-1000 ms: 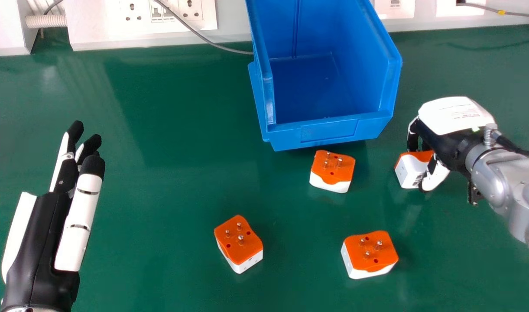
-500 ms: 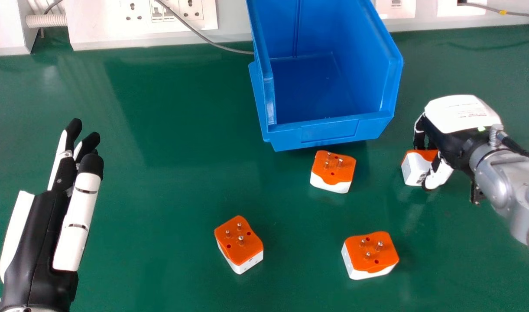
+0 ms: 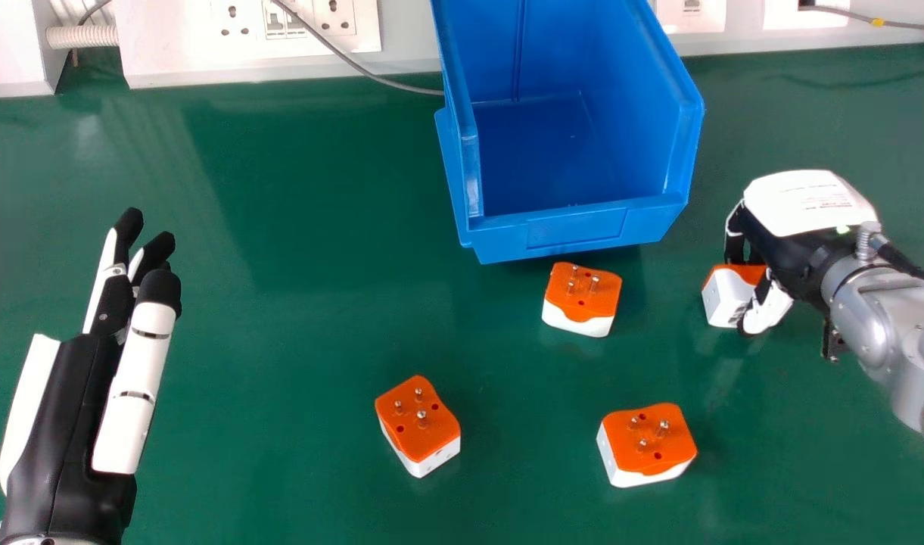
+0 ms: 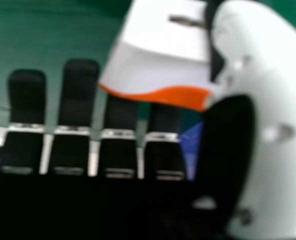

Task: Pick all objects and put in blue box

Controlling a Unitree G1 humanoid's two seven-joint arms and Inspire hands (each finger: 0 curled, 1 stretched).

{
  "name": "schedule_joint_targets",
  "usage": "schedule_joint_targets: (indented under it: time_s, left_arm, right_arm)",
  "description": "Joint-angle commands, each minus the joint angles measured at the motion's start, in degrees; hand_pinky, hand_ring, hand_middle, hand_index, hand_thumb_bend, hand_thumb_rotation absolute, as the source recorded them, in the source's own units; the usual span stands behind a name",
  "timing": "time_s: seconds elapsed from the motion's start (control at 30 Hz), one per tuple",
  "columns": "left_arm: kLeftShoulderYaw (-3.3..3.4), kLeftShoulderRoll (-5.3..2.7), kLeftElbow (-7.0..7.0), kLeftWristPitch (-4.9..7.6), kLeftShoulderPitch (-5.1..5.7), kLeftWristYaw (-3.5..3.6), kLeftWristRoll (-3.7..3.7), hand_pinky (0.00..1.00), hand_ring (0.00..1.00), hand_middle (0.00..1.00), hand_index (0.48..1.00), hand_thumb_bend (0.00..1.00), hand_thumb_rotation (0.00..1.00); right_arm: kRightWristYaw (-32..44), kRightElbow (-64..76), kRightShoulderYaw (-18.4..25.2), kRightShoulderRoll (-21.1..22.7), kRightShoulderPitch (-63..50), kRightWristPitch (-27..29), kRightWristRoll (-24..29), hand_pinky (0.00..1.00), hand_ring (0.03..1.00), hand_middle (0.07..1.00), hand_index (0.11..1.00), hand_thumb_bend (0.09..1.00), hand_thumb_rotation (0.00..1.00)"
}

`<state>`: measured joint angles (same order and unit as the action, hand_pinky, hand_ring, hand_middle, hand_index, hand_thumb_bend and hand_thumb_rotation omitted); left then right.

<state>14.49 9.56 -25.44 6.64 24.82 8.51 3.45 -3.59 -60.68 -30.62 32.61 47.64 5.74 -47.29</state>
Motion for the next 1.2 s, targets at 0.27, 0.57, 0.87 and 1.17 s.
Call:
schedule_joint_targets:
  time_s: [0.27, 0.57, 0.87, 1.17]
  left_arm:
    - [0.32, 0.25, -1.16, 0.26, -0.26, -0.22, 0.07, 0.93, 0.97, 0.97, 0.993, 0.53, 1.00]
    - [-0.04, 0.17, -0.01, -0.14, -1.72, -0.51, -0.38, 0.93, 0.97, 0.97, 0.993, 0.53, 1.00]
    - [-0.50, 0.01, 2.07, 0.27, -3.41, -0.72, -1.05, 0.93, 0.97, 0.96, 0.993, 0.52, 1.00]
    - [-0.72, 0.14, 3.08, 0.49, -4.28, -1.24, -1.99, 0.93, 0.97, 0.96, 0.995, 0.52, 1.00]
  right_arm:
    - [-0.2, 1.5, 1.9, 1.8, 0.5, 0.2, 1.4, 0.36, 0.432, 0.513, 0.496, 0.497, 0.00]
    - [0.3, 4.7, 3.8, 4.6, -0.5, 1.2, 3.0, 0.35, 0.427, 0.515, 0.500, 0.496, 0.00]
    - [1.8, 13.4, 8.1, 8.4, -3.8, 2.4, 6.1, 0.34, 0.420, 0.511, 0.512, 0.495, 0.00]
    - [2.5, 29.9, 14.6, 11.0, -14.2, 3.8, 9.5, 0.34, 0.421, 0.521, 0.508, 0.493, 0.00]
